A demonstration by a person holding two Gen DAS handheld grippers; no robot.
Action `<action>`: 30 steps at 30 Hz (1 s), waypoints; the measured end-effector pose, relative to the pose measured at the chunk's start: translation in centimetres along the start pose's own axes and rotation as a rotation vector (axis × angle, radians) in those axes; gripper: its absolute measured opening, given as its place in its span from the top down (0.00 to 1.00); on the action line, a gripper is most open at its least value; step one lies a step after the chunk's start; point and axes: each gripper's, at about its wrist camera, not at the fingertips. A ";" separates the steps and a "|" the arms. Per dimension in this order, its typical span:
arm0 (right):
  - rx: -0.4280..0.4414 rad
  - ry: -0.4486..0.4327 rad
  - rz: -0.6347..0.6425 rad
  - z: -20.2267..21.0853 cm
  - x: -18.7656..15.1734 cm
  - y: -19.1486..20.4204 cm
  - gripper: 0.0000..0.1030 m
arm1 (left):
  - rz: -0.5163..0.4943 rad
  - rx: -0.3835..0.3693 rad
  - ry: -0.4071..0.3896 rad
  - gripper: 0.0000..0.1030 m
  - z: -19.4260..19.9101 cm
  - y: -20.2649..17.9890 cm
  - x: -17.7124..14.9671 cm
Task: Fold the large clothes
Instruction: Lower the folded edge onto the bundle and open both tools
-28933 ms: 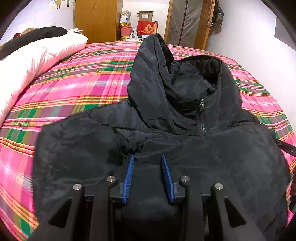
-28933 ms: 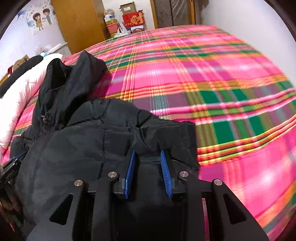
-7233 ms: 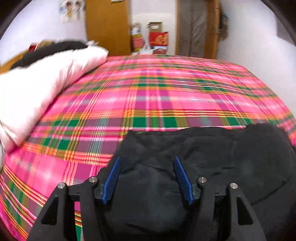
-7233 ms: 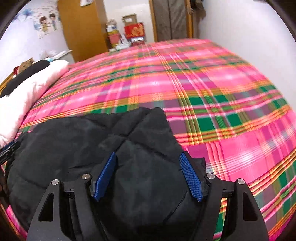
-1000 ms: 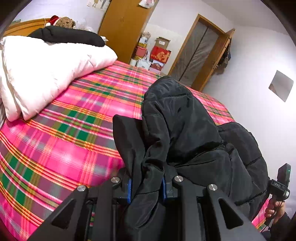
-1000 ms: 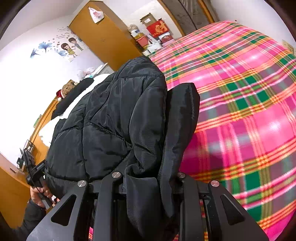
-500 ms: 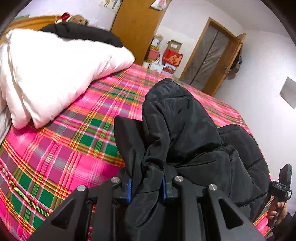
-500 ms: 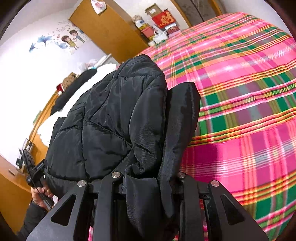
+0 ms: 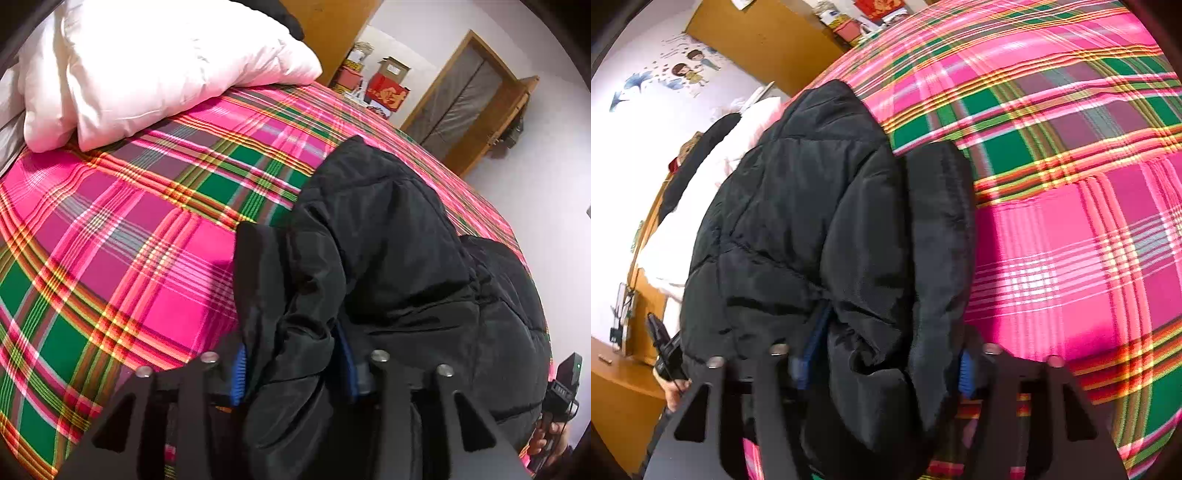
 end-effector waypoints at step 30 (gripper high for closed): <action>-0.146 -0.137 0.240 2.3 1.6 7.6 0.50 | -0.097 0.092 -0.050 0.53 0.6 -4.3 6.1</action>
Point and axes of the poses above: each gripper's, at about its wrist camera, not at the fingertips, and z roughly against the way its jaws point, y to its left, x to its top, and after that the axes turned 14 degrees about -z, right-handed
